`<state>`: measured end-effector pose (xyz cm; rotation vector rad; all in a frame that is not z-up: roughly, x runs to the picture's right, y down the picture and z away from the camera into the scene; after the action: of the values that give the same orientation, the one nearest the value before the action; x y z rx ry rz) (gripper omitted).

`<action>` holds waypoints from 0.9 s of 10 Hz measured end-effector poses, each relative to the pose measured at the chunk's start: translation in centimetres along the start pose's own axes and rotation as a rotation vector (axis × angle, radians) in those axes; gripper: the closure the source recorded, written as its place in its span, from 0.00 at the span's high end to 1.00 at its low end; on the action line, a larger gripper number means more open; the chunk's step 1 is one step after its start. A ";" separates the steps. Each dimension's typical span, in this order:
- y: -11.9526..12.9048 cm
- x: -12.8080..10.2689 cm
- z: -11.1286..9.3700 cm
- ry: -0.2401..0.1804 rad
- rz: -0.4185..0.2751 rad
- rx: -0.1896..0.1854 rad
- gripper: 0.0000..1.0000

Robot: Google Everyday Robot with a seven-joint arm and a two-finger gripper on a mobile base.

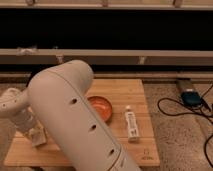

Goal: Wipe the white sponge on the table

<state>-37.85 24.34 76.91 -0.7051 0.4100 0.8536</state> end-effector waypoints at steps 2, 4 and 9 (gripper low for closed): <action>-0.2 0.8 0.3 0.011 -0.008 0.007 0.00; -0.9 1.9 0.6 0.026 0.003 0.010 0.00; -3.8 4.3 1.0 0.055 0.106 -0.005 0.00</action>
<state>-32.15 25.58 76.59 -0.7180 0.4981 0.9369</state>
